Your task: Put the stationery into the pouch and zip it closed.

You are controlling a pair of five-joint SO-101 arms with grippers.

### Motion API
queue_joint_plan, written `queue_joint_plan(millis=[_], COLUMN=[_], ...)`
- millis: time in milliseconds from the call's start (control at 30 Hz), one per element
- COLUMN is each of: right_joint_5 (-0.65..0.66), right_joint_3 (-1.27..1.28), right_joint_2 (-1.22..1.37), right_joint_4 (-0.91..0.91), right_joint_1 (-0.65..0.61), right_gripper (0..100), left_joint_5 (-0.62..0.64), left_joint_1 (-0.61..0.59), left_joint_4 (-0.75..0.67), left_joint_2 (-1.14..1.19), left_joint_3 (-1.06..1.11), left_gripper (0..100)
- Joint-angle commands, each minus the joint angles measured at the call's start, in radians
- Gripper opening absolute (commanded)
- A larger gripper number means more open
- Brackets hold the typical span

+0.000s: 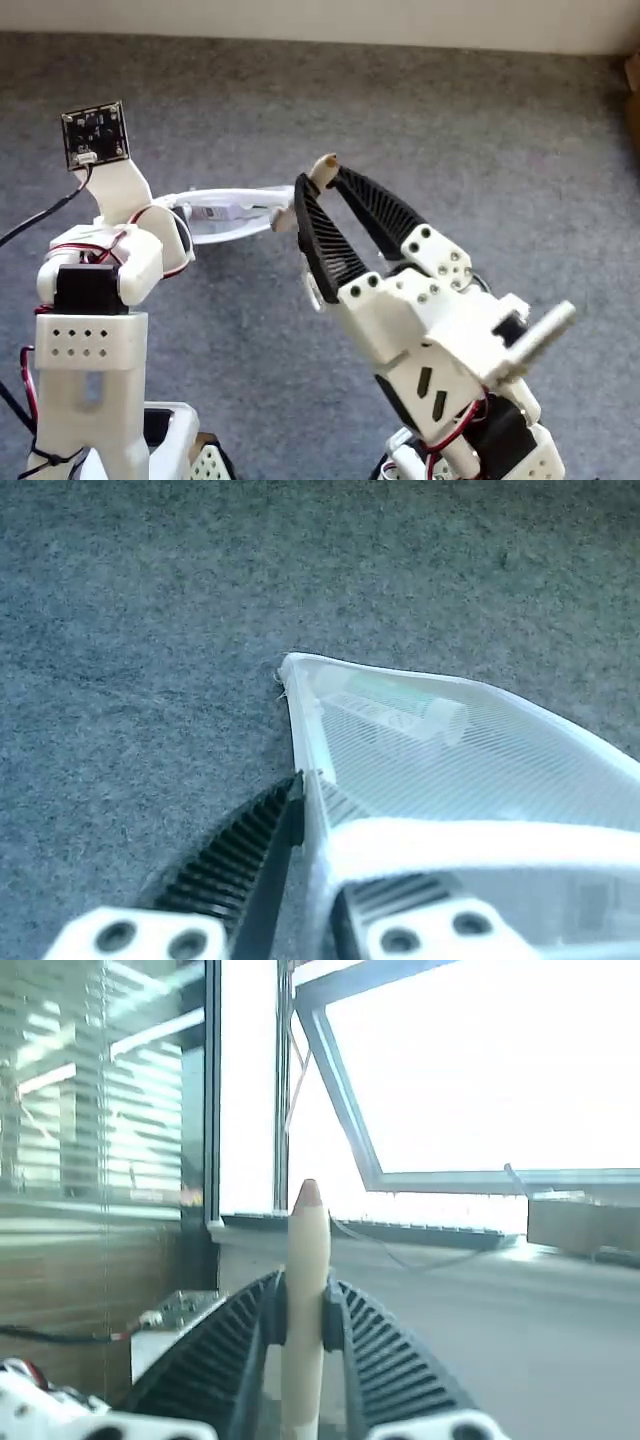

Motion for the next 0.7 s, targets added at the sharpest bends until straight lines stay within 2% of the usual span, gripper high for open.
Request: queue_joint_plan(millis=[0, 300, 467, 667], right_joint_5=[-0.011, -0.018, -0.017, -0.014], right_joint_3=[0.061, 0.360, 0.404, 0.398], right_joint_2=[-0.002, -0.002, 0.045, 0.209], right_joint_4=[-0.182, -0.452, -0.492, -0.650], right_joint_1=[-0.012, -0.013, -0.058, -0.054], right_gripper=[0.5, 0.5, 0.5, 0.5], left_joint_5=[0.006, 0.006, 0.006, 0.005], left_joint_1=[0.012, 0.010, 0.010, 0.004], left_joint_4=[-0.025, -0.031, -0.031, -0.028], left_joint_2=[-0.025, -0.025, -0.025, -0.025], left_joint_3=[-0.016, -0.018, -0.019, -0.016], left_gripper=[1, 1, 1, 1])
